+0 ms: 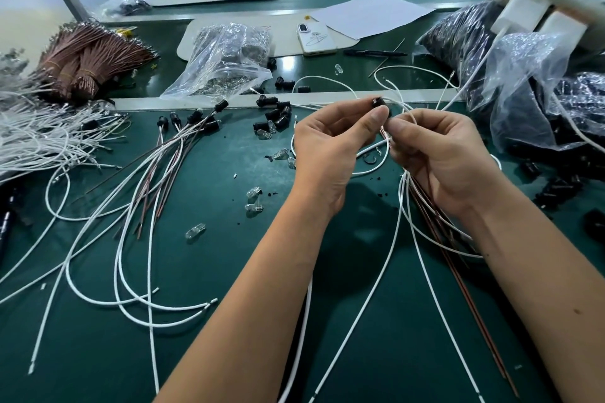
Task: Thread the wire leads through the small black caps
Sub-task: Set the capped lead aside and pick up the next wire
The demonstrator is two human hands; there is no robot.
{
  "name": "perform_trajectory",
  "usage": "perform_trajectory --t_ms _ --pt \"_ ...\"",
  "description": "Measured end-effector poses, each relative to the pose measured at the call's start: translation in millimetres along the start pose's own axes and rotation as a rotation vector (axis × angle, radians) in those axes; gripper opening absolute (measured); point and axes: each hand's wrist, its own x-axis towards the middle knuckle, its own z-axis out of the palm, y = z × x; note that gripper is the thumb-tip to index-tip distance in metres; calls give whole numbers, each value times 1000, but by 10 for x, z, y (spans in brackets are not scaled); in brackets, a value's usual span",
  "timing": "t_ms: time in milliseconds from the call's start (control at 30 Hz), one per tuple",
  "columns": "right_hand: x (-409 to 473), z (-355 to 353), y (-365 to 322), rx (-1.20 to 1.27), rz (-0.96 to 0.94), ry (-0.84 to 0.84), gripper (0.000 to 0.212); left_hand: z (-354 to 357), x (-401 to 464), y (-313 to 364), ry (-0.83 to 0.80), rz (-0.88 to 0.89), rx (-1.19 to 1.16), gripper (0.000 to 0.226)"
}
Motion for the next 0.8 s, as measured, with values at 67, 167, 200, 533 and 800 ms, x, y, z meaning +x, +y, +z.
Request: perform_trajectory --t_ms 67,167,200,533,800 --pt "-4 3 -9 -5 14 5 9 5 0 -4 5 -13 -5 15" --pt "-4 2 -18 -15 24 -2 10 13 0 -12 20 -34 -13 14" --pt "-3 1 -20 -17 28 -6 11 12 1 -14 23 -37 -15 13" --pt "8 -23 -20 -19 38 -23 14 3 10 0 48 -68 -5 12" --pt "3 -28 -33 -12 58 -33 13 3 17 6 54 -78 -25 11"
